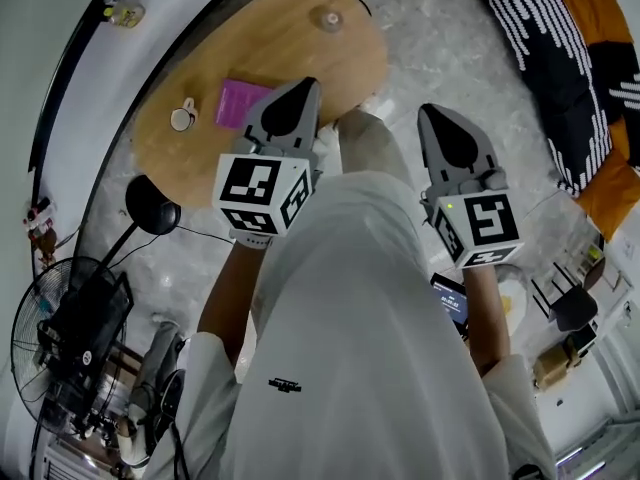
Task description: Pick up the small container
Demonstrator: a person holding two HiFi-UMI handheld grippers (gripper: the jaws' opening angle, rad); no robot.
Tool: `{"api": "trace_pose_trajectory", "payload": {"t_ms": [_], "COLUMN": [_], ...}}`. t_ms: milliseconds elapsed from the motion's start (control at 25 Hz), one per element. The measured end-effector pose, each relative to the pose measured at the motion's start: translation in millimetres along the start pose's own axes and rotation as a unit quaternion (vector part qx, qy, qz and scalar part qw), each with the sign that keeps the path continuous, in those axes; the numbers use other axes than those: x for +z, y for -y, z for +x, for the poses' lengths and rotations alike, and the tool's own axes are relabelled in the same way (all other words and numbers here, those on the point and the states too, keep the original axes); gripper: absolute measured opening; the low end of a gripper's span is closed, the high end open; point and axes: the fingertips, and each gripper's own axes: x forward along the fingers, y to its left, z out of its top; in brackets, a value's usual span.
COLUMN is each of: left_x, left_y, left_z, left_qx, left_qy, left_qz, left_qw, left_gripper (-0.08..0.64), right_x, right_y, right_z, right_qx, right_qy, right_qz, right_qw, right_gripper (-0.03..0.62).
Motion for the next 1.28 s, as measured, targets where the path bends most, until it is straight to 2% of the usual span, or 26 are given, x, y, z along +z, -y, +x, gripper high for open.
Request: {"api": "trace_pose_trajectory", "payload": {"t_ms": [240,440,920,1120,1280], "left_x": [-9,-16,-56,-71,-84], "left_y": [-3,-14,-29,-48,-58], "left_z": [27,48,116,141,158], "left_qx": [0.005,0.016,0.027,0.06,0.068], "left_qy": [-0.022,-0.039,-0.086,-0.096,-0.1], "left_qz": [0.016,0.024,0.033,0.022,0.014], "left_qw": [0.9996,0.9988,0.9954,0.9933,0.9926], "left_gripper": [0.014,0.014,0.014,0.014,0.014], "right_x": [-2,0,-31,-46,-57], "right_y": [18,20,68,81,91], "right_z": [21,46,99,125,146], "right_qx": [0.006,0.031,0.049,0.059,0.065], "right_qy": [-0.008,-0.002,-0.019,-0.034,-0.039], "right_qz": [-0.019,-0.051,-0.018,-0.015,-0.014], "right_qw": [1.0,0.998,0.998,0.998,0.997], "right_gripper": [0.006,0.006,0.006,0.006,0.006]}}
